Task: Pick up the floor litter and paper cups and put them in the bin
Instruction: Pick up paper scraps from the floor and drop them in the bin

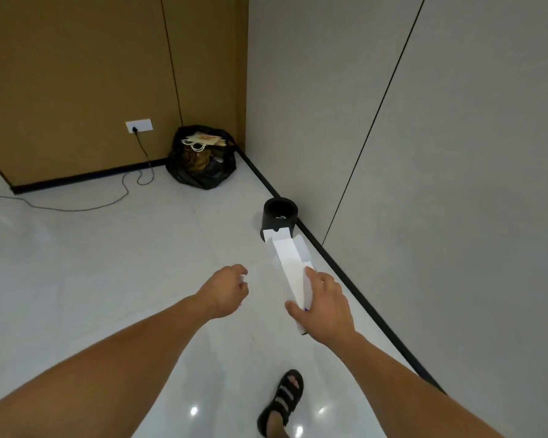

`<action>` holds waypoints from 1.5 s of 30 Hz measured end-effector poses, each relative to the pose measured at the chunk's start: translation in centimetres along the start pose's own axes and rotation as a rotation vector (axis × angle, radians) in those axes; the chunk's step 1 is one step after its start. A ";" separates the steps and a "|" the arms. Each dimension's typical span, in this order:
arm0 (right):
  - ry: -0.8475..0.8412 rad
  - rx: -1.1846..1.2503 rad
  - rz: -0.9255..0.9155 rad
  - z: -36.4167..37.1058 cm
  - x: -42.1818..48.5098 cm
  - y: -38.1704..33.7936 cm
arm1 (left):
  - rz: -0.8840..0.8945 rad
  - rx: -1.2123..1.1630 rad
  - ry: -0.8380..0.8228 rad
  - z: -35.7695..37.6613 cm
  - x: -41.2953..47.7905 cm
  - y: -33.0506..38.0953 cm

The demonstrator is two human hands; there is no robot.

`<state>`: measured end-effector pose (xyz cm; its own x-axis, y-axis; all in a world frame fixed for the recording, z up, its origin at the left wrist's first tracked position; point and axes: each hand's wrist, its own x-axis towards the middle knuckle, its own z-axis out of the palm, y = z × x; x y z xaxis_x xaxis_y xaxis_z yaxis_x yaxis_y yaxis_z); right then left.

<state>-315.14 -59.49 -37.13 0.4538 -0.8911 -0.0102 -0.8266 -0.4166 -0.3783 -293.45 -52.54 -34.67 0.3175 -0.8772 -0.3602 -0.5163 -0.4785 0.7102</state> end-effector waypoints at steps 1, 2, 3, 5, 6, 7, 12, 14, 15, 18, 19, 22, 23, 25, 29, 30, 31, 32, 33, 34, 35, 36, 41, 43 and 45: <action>0.005 -0.002 -0.007 0.0 2.9 0.4 | 0.010 0.008 0.000 -0.5 2.7 0.9; 0.011 -0.007 -0.015 0.0 5.7 0.8 | 0.017 0.015 0.004 -1.0 5.3 1.9; 0.013 -0.012 -0.021 -0.2 8.4 1.2 | 0.018 0.022 0.007 -1.5 7.7 2.9; 0.009 -0.016 -0.021 -0.9 13.7 1.7 | 0.013 0.035 0.005 -2.9 12.2 5.1; 0.003 -0.017 -0.022 -1.2 16.1 1.9 | 0.010 0.042 0.005 -3.6 14.3 6.1; 0.000 -0.020 -0.029 -1.5 18.5 2.1 | 0.011 0.042 0.009 -4.3 16.4 7.0; -0.010 -0.041 0.003 -2.5 29.8 2.9 | 0.022 0.017 0.001 -7.3 26.8 9.6; -0.018 -0.053 0.020 -2.2 34.1 3.0 | 0.033 0.018 -0.022 -8.4 31.4 9.9; -0.023 -0.064 0.021 -1.9 36.3 2.9 | 0.037 0.011 -0.030 -9.0 33.9 10.1; -0.020 -0.068 0.057 -0.5 43.2 2.6 | 0.080 0.037 -0.044 -11.1 41.9 10.5; -0.014 -0.055 0.080 0.1 45.4 2.5 | 0.095 0.055 -0.051 -11.8 44.5 10.7; -0.005 -0.032 0.143 1.2 51.5 1.8 | 0.144 0.119 -0.087 -14.4 51.6 11.2; -0.009 -0.023 0.171 1.5 53.2 1.6 | 0.154 0.148 -0.108 -15.1 53.5 11.3; 0.003 -0.012 0.200 2.1 56.6 1.3 | 0.165 0.195 -0.151 -16.3 57.5 11.5; 0.008 0.015 0.230 4.3 63.1 2.6 | 0.131 0.205 -0.239 -16.2 65.9 12.1; 0.001 0.033 0.253 5.3 64.6 3.3 | 0.112 0.195 -0.252 -15.7 68.0 12.3; -0.007 0.055 0.282 6.4 66.2 4.1 | 0.089 0.177 -0.266 -15.0 70.4 12.6; -0.022 0.070 0.308 7.7 67.9 5.0 | 0.076 0.169 -0.282 -14.0 72.8 12.7; -0.036 0.077 0.321 9.1 69.6 6.1 | 0.077 0.180 -0.292 -12.9 75.3 12.7; -0.053 0.085 0.330 10.6 71.2 7.3 | 0.080 0.202 -0.295 -11.8 77.8 12.5; -0.075 0.094 0.344 12.2 72.8 8.5 | 0.070 0.213 -0.302 -10.5 80.1 12.0; -0.091 0.104 0.363 13.8 74.4 9.8 | 0.060 0.217 -0.314 -9.2 82.3 11.2; -0.124 0.151 0.445 24.4 81.6 16.2 | 0.014 0.229 -0.370 -1.3 93.4 4.5; -0.144 0.155 0.433 29.2 84.0 18.4 | 0.002 0.215 -0.369 2.2 97.4 1.6; -0.154 0.128 0.421 33.9 85.9 20.1 | 0.010 0.211 -0.358 5.3 101.2 -1.1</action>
<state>-281.47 -138.29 -76.97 0.1397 -0.9366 -0.3213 -0.9060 0.0100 -0.4232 -264.95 -141.03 -75.11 0.0342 -0.8223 -0.5680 -0.6813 -0.4350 0.5887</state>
